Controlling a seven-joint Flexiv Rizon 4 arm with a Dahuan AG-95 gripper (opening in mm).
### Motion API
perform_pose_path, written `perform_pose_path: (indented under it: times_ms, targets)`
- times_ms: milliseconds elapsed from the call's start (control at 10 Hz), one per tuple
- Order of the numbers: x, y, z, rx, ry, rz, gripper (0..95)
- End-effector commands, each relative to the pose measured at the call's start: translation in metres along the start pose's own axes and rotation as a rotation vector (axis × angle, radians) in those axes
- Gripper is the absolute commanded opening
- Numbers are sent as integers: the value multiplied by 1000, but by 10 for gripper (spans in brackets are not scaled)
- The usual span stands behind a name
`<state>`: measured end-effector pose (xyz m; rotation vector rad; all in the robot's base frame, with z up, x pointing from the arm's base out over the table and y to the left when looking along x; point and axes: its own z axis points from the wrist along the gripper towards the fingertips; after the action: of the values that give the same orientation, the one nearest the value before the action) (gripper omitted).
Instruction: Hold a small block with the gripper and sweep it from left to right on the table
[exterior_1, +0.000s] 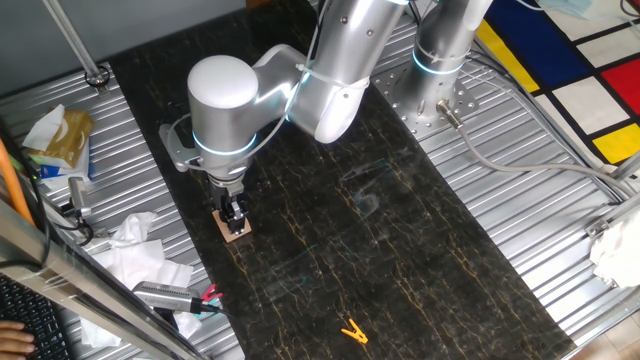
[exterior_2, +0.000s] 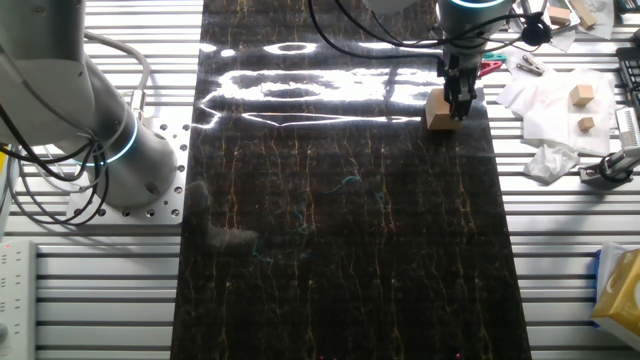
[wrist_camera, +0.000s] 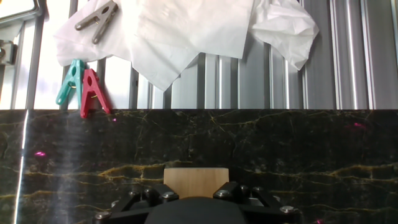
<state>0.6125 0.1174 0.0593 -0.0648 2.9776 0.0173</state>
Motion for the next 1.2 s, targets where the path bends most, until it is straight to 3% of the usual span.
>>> perform_pose_path:
  times_ms: [100,1200]
  targets:
    - [0,0,0,-1,1,-3,0]
    - [0,0,0,-6,0,-38,0]
